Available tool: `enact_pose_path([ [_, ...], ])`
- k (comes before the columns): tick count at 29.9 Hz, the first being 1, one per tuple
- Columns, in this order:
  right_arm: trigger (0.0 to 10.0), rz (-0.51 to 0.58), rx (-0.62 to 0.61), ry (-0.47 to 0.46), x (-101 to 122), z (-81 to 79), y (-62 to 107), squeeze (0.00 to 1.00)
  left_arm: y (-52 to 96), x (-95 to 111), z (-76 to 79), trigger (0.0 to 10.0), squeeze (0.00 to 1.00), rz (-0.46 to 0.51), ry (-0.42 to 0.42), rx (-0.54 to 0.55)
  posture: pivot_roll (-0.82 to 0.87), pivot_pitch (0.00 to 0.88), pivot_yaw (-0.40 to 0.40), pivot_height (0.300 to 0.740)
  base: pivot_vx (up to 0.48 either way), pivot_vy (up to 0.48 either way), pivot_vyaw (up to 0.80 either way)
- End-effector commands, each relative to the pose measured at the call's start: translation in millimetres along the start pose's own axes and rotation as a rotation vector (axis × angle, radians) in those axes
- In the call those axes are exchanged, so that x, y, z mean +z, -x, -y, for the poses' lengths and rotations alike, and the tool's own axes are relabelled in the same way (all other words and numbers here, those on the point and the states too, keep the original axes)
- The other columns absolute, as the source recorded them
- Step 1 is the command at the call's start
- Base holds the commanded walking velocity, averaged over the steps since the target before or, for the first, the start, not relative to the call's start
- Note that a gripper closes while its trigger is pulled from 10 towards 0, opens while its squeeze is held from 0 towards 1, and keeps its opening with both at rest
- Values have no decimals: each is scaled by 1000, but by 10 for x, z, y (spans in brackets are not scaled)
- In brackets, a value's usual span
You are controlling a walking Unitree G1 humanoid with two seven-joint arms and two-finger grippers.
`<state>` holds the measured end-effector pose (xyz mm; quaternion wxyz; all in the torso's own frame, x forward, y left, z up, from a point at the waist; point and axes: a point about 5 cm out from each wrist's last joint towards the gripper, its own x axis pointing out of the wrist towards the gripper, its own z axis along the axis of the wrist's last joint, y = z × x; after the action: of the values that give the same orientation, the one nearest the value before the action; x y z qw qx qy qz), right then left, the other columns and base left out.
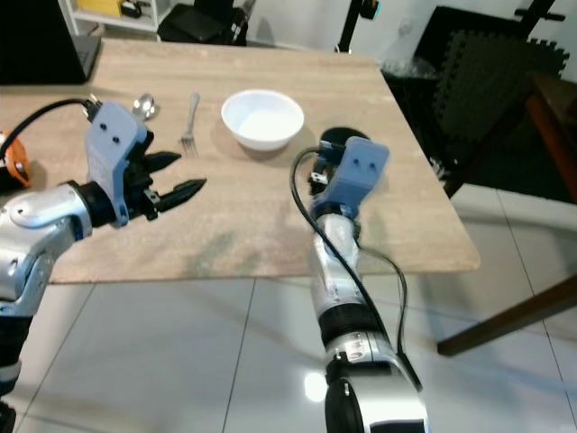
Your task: Setting the table
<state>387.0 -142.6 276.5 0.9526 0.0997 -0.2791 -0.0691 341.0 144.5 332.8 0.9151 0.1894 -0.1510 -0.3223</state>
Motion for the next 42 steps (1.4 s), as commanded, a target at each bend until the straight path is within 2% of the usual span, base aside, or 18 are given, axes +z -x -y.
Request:
enact_pose_path([
  [1, 10000, 26, 22, -1, 69, 5, 46, 0, 11, -50, -4, 10000, 0, 4, 9, 16, 148, 255, 2, 740, 0, 0, 0],
  [2, 10000, 37, 49, 46, 106, 83, 171, 0, 2, -33, -55, 10000, 0, 39, 25, 95, 135, 244, -1, 740, 0, 0, 0],
  [3, 10000, 30, 58, 52, 111, 110, 217, 0, -2, -29, -76, 10000, 0, 54, 37, 127, 127, 235, -1, 740, 0, 0, 0],
  [11, 10000, -2, 134, 106, 154, 189, 329, 0, 6, 33, -136, 10000, 0, 100, 58, 206, 102, 201, 0, 740, 0, 0, 0],
  [13, 10000, -26, 163, 112, 160, 202, 339, 0, 30, 65, -196, 10000, 0, 126, 94, 321, 88, 166, 12, 740, 0, 0, 0],
  [14, 10000, -26, 163, 112, 160, 202, 339, 0, 30, 65, -196, 10000, 0, 126, 94, 321, 88, 166, 12, 740, 0, 0, 0],
  [15, 10000, -32, 173, 111, 160, 198, 348, 0, 48, 63, -194, 10000, 0, 132, 108, 370, 85, 164, 8, 740, 0, 0, 0],
  [16, 10000, -52, 194, 97, 167, 183, 413, 0, 88, 37, -117, 10000, 0, 145, 136, 406, 91, 165, 6, 740, 0, 0, 0],
  [22, 10000, -84, 217, 85, 158, 141, 452, 0, 121, -3, -38, 10000, 0, 133, 150, 429, 102, 158, 0, 740, 0, 0, 0],
  [27, 10000, -95, 231, 71, 145, 92, 447, 0, 151, -12, -21, 10000, 0, 131, 156, 455, 107, 141, -6, 740, 0, 0, 0],
  [32, 10000, -114, 240, 65, 112, 60, 476, 0, 187, -117, -24, 10000, 0, 83, 155, 510, 109, 116, -13, 740, 0, 0, 0],
  [42, 10000, -151, 252, 43, 46, 4, 528, 0, 242, -185, 2, 10000, 0, 49, 147, 549, 112, 112, -24, 740, 0, 0, 0],
])
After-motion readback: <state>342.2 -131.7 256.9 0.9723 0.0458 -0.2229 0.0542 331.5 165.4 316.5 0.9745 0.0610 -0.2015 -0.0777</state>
